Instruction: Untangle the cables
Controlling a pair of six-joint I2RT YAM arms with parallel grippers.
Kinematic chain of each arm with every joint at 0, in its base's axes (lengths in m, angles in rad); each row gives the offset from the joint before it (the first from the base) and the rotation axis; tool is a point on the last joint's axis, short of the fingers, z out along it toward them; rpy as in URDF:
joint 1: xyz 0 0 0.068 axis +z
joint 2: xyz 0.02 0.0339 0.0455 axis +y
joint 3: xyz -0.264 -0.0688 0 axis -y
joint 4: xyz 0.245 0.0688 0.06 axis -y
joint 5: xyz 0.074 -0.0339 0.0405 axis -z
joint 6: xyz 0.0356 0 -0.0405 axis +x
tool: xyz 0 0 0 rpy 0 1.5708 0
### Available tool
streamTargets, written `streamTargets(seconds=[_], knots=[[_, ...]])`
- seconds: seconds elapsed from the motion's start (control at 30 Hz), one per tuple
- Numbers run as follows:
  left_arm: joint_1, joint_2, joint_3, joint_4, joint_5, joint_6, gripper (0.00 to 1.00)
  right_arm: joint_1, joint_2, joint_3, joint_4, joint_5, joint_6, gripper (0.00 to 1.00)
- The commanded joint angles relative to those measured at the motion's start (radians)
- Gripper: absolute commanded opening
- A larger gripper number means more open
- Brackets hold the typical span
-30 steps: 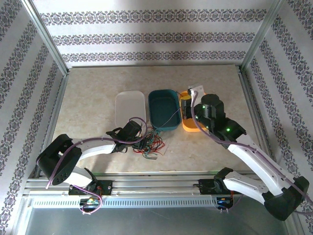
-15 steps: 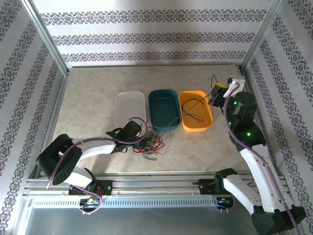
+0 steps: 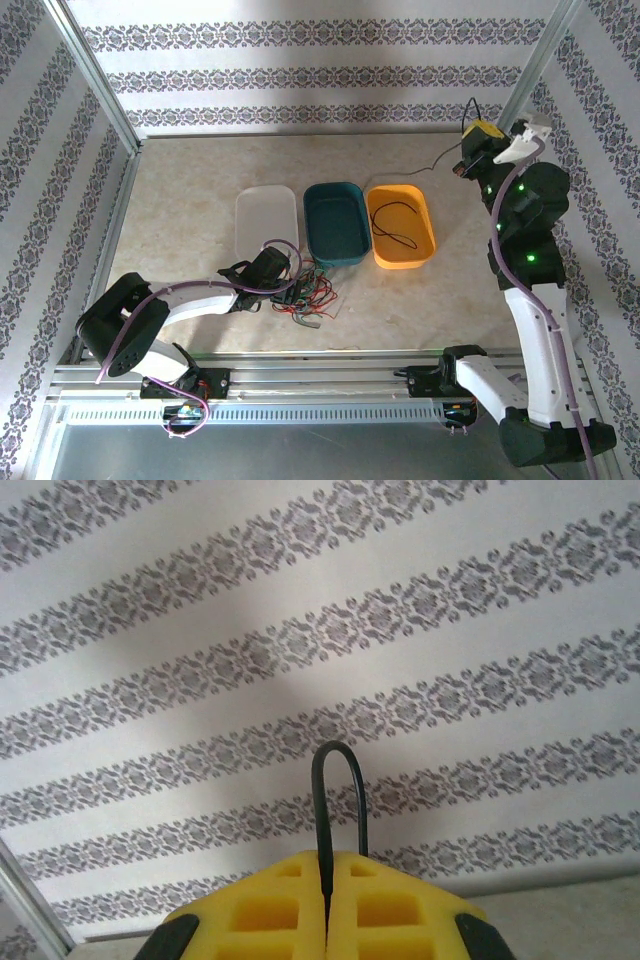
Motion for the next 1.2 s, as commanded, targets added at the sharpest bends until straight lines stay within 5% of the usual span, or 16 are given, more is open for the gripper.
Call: streamTargets(seconds=[0.0, 0.33, 0.73, 1.17], knots=[[-0.003, 0.037, -0.024, -0.034, -0.041, 0.002, 0.85, -0.013, 0.033, 0.057, 0.047, -0.068, 0.013, 0.00], [-0.004, 0.021, -0.017, -0.039, -0.047, 0.015, 0.85, -0.016, 0.071, 0.024, 0.023, 0.009, -0.036, 0.00], [-0.006, 0.020, -0.014, -0.032, -0.029, 0.015, 0.85, 0.003, 0.015, -0.279, -0.039, 0.080, -0.020, 0.00], [-0.016, 0.014, 0.003, -0.034, -0.021, 0.022, 0.86, 0.142, 0.272, -0.403, -0.060, 0.092, 0.058, 0.00]])
